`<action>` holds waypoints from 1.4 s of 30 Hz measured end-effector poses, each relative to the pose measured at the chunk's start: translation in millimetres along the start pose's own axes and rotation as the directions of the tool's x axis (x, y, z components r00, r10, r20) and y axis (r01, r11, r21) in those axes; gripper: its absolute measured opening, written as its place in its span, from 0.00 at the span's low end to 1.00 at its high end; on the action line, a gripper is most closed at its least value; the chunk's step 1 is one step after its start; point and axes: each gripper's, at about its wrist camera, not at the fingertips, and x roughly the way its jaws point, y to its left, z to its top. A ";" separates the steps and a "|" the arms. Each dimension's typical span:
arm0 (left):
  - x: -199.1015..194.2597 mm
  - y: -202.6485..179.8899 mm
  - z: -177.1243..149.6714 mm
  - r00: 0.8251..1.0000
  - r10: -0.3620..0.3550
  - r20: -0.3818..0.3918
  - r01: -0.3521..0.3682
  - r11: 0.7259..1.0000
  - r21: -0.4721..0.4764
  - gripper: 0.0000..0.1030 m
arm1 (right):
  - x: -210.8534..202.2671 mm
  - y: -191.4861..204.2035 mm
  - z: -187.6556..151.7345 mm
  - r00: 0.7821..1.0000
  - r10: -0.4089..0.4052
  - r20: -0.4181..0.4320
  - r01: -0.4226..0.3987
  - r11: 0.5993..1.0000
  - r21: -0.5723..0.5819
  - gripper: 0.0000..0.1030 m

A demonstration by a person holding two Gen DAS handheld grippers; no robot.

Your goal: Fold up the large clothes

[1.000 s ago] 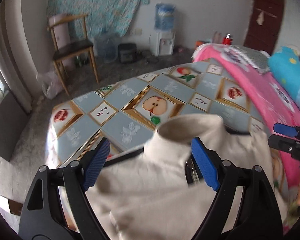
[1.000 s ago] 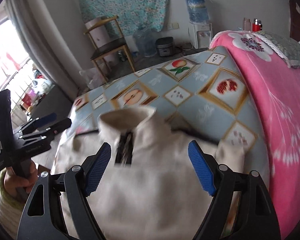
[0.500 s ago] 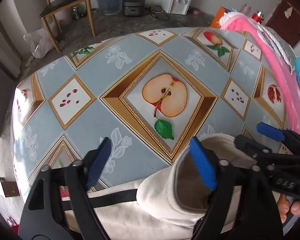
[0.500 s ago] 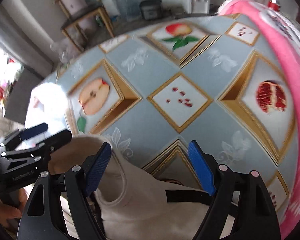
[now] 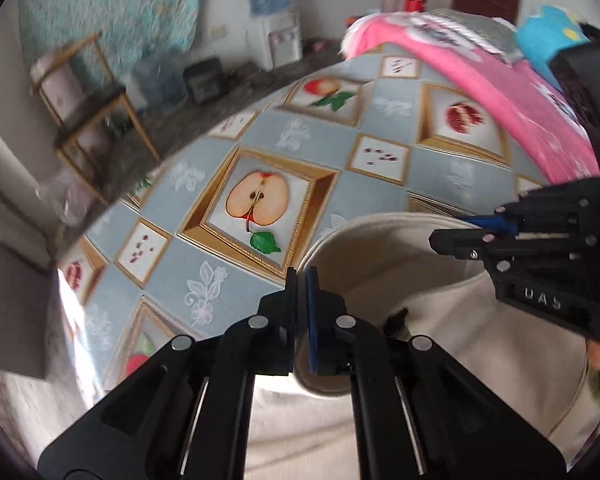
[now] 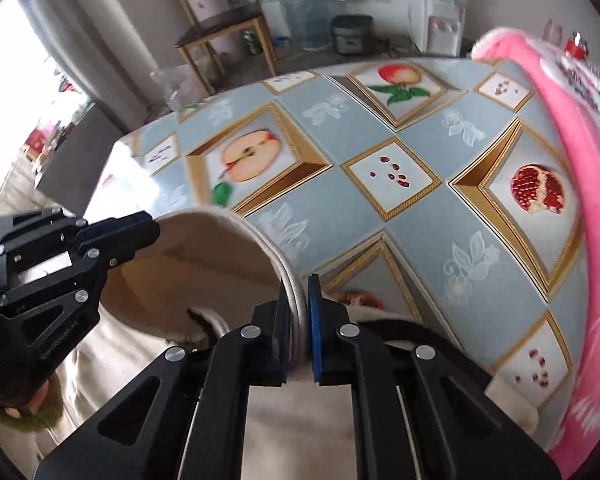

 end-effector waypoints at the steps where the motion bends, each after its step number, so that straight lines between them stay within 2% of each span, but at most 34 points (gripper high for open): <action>1: -8.3 -2.9 -5.8 1.000 -0.002 0.016 0.002 1.000 0.014 0.04 | -6.3 2.3 -5.7 1.000 -0.001 0.009 0.002 1.000 -0.012 0.07; 6: -44.6 -20.1 -48.7 0.997 -0.027 0.071 0.021 0.997 0.078 0.04 | -26.1 12.7 -47.7 1.000 -0.015 0.024 0.017 0.997 -0.076 0.07; 10: -46.5 -41.8 -86.2 0.997 -0.021 0.073 0.010 0.988 0.154 0.04 | -15.2 19.8 -79.4 0.999 -0.043 -0.020 0.039 0.987 -0.154 0.07; 13: -39.7 -49.2 -102.2 0.998 -0.026 0.054 0.018 0.987 0.159 0.04 | -25.3 17.8 -94.2 0.999 -0.027 -0.038 0.021 0.987 -0.160 0.19; 15: -37.1 -47.7 -106.2 0.998 -0.030 0.055 0.022 0.989 0.150 0.04 | -50.0 10.3 -98.0 0.999 0.044 0.011 -0.043 0.992 -0.120 0.35; 17: -37.3 -45.0 -108.7 0.997 -0.041 0.062 0.032 0.991 0.132 0.04 | -74.8 -1.2 -93.6 0.988 0.132 0.076 -0.128 0.990 -0.057 0.36; 19: -37.9 -42.7 -109.6 0.997 -0.053 0.064 0.045 0.992 0.114 0.04 | -87.7 -8.4 -82.2 0.968 0.218 0.128 -0.221 0.975 0.009 0.36; 22: -36.9 -42.1 -111.6 0.996 -0.065 0.057 0.059 0.994 0.096 0.04 | -80.5 -0.7 -62.8 0.957 0.252 0.141 -0.258 0.966 0.025 0.36; 24: -35.0 -40.0 -112.8 0.996 -0.077 0.045 0.074 0.995 0.074 0.07 | -59.6 15.5 -54.0 0.955 0.277 0.104 -0.279 0.960 0.001 0.32; 26: -37.5 -33.0 -114.8 0.993 -0.109 0.037 0.108 0.994 0.026 0.08 | -34.1 27.1 -52.8 0.963 0.268 0.038 -0.268 0.963 -0.009 0.28; 28: -45.9 -20.3 -119.0 0.987 -0.154 0.038 0.156 0.987 -0.037 0.17 | -8.2 31.6 -62.4 0.970 0.239 -0.034 -0.240 0.971 -0.011 0.28; 30: -57.2 -7.8 -124.2 0.977 -0.206 0.060 0.211 0.973 -0.089 0.30 | 10.7 29.4 -74.8 0.967 0.237 -0.090 -0.238 0.971 0.006 0.28; 34: -67.4 25.2 -129.1 0.943 -0.317 0.103 0.333 0.910 -0.247 0.49 | 8.7 20.3 -87.5 0.958 0.276 -0.081 -0.274 0.961 0.033 0.28; 37: -50.8 54.7 -126.2 0.915 -0.388 0.109 0.395 0.810 -0.434 0.55 | -3.1 12.2 -88.1 0.950 0.306 -0.071 -0.301 0.951 0.072 0.28; 39: -34.6 69.5 -125.2 0.902 -0.420 0.103 0.404 0.734 -0.547 0.55 | -15.8 2.3 -86.7 0.942 0.335 -0.032 -0.330 0.938 0.109 0.31; 40: -29.3 72.7 -125.5 0.900 -0.423 0.100 0.399 0.713 -0.576 0.55 | -26.2 -7.9 -85.9 0.936 0.352 0.007 -0.349 0.926 0.146 0.34; 41: -19.8 78.9 -126.6 0.903 -0.420 0.087 0.378 0.685 -0.623 0.55 | -30.8 -15.5 -85.8 0.933 0.358 0.031 -0.358 0.917 0.174 0.43; 42: -13.8 82.8 -127.9 0.905 -0.417 0.079 0.364 0.667 -0.650 0.55 | -36.7 -27.0 -85.7 0.928 0.368 0.059 -0.371 0.903 0.215 0.44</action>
